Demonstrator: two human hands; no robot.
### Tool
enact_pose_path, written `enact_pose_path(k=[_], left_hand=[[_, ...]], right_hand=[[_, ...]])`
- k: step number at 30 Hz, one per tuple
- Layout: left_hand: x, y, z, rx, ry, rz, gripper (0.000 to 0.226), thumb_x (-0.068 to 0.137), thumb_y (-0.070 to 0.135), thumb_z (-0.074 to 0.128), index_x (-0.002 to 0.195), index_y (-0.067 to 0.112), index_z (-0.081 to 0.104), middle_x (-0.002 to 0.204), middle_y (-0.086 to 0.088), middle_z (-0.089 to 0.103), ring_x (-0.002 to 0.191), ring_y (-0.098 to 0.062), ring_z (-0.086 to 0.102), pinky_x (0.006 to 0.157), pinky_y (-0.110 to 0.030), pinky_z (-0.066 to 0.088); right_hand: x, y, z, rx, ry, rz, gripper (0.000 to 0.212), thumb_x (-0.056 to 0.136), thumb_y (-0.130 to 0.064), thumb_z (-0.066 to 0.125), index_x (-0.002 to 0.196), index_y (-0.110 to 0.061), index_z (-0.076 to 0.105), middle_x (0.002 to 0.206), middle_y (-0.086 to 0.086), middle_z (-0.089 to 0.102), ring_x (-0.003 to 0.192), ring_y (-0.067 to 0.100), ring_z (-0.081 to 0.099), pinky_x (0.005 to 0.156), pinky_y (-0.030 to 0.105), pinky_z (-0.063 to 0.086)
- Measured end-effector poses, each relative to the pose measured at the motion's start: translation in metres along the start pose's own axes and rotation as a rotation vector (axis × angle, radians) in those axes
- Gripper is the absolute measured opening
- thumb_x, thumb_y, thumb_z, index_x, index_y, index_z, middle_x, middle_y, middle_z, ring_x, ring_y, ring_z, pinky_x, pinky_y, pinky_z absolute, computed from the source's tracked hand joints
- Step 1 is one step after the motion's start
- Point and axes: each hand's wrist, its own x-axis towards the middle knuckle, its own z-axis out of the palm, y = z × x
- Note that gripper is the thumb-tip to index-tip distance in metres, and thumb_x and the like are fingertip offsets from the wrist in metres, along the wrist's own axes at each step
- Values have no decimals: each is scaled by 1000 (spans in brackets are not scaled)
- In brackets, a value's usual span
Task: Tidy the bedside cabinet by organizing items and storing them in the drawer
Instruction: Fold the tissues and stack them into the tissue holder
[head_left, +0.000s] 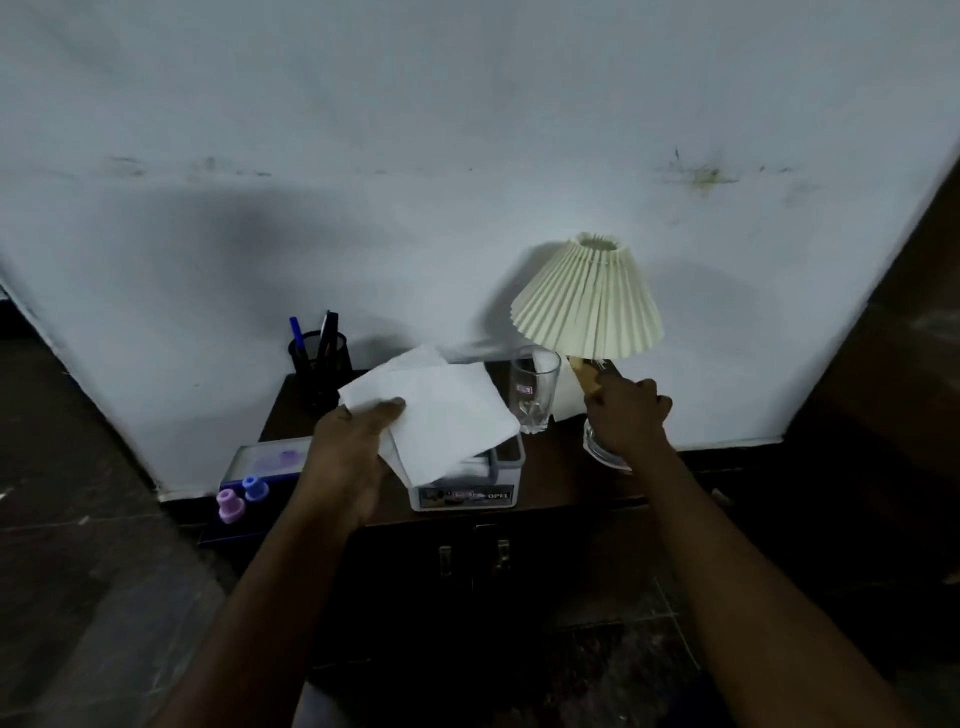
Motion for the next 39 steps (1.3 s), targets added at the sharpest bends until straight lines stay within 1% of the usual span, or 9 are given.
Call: enact_pose_path(k=[6, 9, 12, 18, 21, 25, 31, 36, 39], left_hand=[[8, -3, -20, -21, 19, -64, 33, 95, -2, 65, 127, 0, 65, 119, -19, 74, 100, -34, 74, 72, -45, 63], [12, -1, -26, -77, 21, -114, 31, 99, 0, 59, 129, 3, 62, 126, -19, 71, 113, -39, 68, 84, -50, 59], [14, 5, -27, -161, 4, -188, 17, 105, 11, 54, 119, 10, 65, 106, -13, 78, 90, -31, 76, 64, -40, 62], [5, 10, -22, -192, -244, -195, 32, 107, 25, 52, 130, 6, 65, 124, -16, 74, 108, -29, 75, 85, -45, 64], [-2, 13, -18, -226, -368, -162, 36, 104, 18, 55, 136, 3, 63, 132, -17, 70, 123, -31, 67, 101, -46, 57], [-5, 11, -17, -94, -394, 6, 46, 89, 17, 68, 132, -1, 65, 126, -17, 73, 120, -35, 68, 100, -45, 57], [-2, 4, -12, -90, -293, 103, 19, 101, 21, 64, 113, 17, 78, 122, -13, 75, 119, -39, 68, 97, -56, 57], [5, 7, -10, -158, -304, 128, 24, 105, 24, 58, 107, 20, 82, 122, -9, 76, 111, -29, 74, 88, -46, 62], [13, 3, -7, -37, -217, 201, 24, 108, 20, 53, 124, 17, 70, 122, -10, 76, 106, -27, 75, 79, -41, 63]], right_hand=[[23, -9, 34, 49, -58, 57, 62, 88, -36, 50, 149, -43, 39, 156, 2, 40, 126, 40, 44, 107, 51, 29], [24, -6, 29, 174, -46, 226, 55, 85, -29, 47, 139, -38, 51, 138, 8, 56, 124, 40, 45, 106, 50, 27], [13, -2, 6, 403, 14, 310, 25, 86, -28, 55, 108, -17, 60, 106, 8, 65, 109, 38, 59, 94, 46, 42], [-42, -23, -88, 374, 121, -38, 14, 85, -22, 68, 93, -33, 65, 91, -8, 68, 85, 16, 65, 69, 29, 44], [-64, -67, -130, 1034, -25, -335, 16, 82, -23, 74, 95, -31, 71, 88, -7, 73, 83, 13, 70, 69, 28, 57], [-86, -108, -107, 1701, -385, -333, 22, 81, 5, 62, 90, -13, 70, 93, 7, 75, 87, 22, 71, 73, 29, 59], [-92, -120, -72, 1069, -257, -592, 15, 78, 4, 48, 82, 6, 62, 133, 10, 68, 117, 14, 62, 85, 18, 47], [-87, -121, -71, 698, -395, -649, 15, 80, -16, 54, 82, -11, 68, 80, -6, 64, 75, 11, 58, 68, 32, 41], [-82, -117, -70, 1047, -433, -410, 12, 86, -8, 61, 85, -14, 72, 82, 0, 67, 76, 16, 62, 62, 27, 49]])
